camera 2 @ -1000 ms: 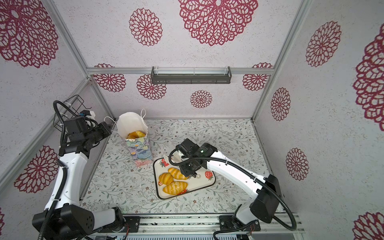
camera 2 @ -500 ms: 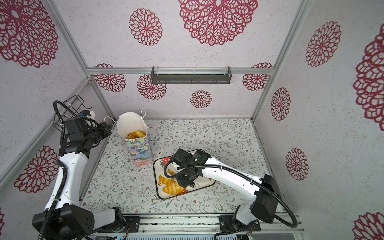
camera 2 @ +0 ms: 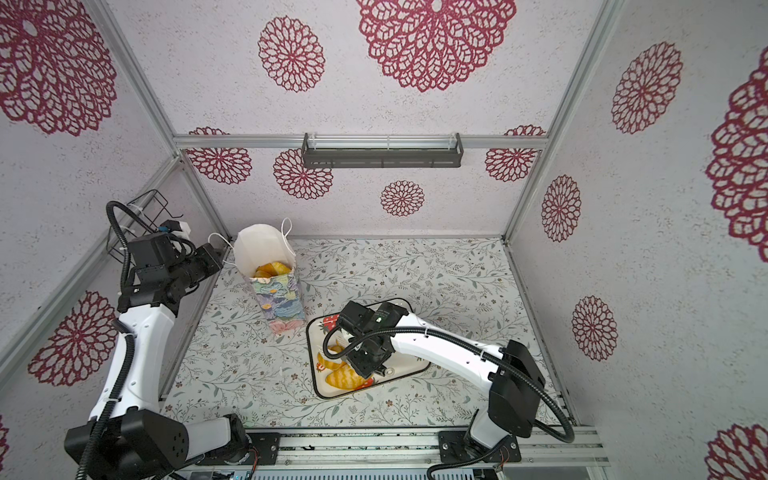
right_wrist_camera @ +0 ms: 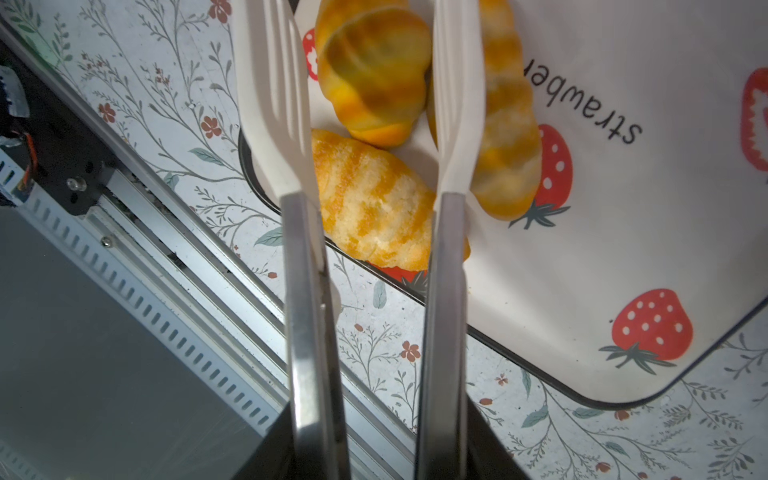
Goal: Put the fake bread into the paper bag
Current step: 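Lower the tongs and close them around the striped bun farthest from the robot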
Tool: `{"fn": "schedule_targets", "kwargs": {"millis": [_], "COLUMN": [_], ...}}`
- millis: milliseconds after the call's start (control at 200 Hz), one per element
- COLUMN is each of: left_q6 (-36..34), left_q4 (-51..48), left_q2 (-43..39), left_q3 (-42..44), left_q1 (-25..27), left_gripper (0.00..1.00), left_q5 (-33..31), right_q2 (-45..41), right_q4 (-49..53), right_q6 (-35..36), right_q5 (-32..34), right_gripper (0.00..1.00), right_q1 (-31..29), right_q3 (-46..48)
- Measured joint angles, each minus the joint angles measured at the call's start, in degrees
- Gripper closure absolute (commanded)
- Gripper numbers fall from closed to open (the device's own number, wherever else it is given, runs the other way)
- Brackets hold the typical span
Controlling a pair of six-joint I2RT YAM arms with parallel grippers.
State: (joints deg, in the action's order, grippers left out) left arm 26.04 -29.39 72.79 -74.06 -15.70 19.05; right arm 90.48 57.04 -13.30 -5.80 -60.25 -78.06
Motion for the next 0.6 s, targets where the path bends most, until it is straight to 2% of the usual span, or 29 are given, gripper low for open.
{"fn": "schedule_targets", "kwargs": {"millis": [600], "left_q6": [-0.04], "left_q4": [-0.02], "left_q2": [0.0], "left_q3": [0.0], "left_q1": [0.0], "left_gripper": [1.0], "left_q5": [-0.07], "right_q2": [2.56], "right_q4": [-1.53], "right_q6": [1.7], "right_q5": [0.96], "right_gripper": [0.52], "right_q1": [-0.55], "right_q3": [0.0]}}
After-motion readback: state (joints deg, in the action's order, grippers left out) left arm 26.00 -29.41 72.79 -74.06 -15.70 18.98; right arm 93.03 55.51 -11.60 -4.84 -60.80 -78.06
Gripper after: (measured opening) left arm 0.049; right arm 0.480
